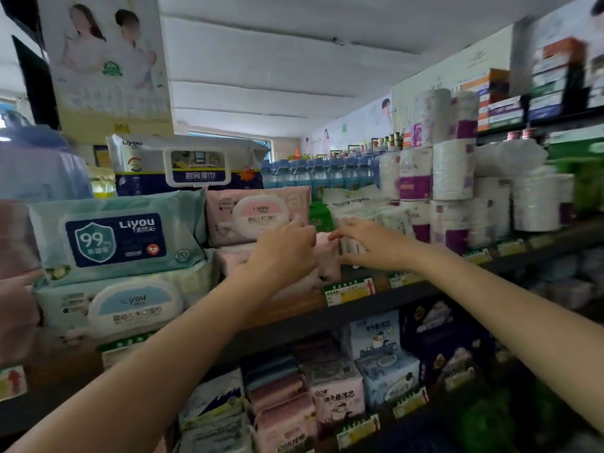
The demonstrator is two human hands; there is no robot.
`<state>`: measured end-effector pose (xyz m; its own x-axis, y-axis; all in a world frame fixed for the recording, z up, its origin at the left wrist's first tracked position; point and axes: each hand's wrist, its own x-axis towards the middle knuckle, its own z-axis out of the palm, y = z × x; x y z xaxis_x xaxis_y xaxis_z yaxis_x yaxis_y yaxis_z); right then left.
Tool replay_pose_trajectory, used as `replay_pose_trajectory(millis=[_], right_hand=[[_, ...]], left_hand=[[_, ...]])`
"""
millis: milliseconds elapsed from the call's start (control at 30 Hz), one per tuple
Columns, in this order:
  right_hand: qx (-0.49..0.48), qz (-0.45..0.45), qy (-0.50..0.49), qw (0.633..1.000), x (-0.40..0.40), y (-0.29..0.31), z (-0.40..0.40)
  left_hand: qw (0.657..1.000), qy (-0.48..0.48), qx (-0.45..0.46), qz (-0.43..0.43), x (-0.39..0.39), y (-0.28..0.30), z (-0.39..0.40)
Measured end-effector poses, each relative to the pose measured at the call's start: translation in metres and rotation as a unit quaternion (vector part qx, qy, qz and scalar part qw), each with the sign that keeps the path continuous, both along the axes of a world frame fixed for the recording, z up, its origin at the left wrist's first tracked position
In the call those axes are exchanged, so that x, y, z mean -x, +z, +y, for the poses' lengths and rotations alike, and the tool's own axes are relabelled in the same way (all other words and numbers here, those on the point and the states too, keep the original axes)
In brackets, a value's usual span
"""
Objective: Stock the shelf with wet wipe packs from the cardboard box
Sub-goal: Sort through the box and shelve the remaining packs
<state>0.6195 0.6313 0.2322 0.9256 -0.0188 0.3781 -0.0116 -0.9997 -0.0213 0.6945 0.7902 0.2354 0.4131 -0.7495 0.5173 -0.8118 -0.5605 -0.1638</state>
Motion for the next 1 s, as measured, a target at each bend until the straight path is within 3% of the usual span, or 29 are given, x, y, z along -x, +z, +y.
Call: replay_pose_trajectory(millis=[133, 267, 433, 600, 800, 1000], right_hand=[[-0.034, -0.052, -0.101, 0.993, 0.096, -0.025, -0.015], [-0.103, 0.025, -0.298, 0.949, 0.242, -0.086, -0.031], [-0.195, 0.106, -0.538, 0.813, 0.456, -0.17, 0.018], [-0.284, 0.064, -0.686, 0.667, 0.62, -0.244, 0.11], [-0.444, 0.163, -0.712, 0.52, 0.745, -0.369, 0.182], [-0.51, 0.186, -0.716, 0.439, 0.803, -0.532, 0.204]], left_hand=[[0.99, -0.141, 0.012, 0.017, 0.047, -0.027, -0.058], [0.941, -0.308, -0.099, 0.102, 0.145, -0.087, -0.126], [0.843, -0.458, -0.256, 0.122, 0.322, -0.177, -0.152], [0.743, -0.554, -0.364, 0.09, 0.469, -0.259, -0.127], [0.662, -0.597, -0.446, 0.086, 0.598, -0.345, -0.103], [0.622, -0.574, -0.515, 0.134, 0.691, -0.465, -0.088]])
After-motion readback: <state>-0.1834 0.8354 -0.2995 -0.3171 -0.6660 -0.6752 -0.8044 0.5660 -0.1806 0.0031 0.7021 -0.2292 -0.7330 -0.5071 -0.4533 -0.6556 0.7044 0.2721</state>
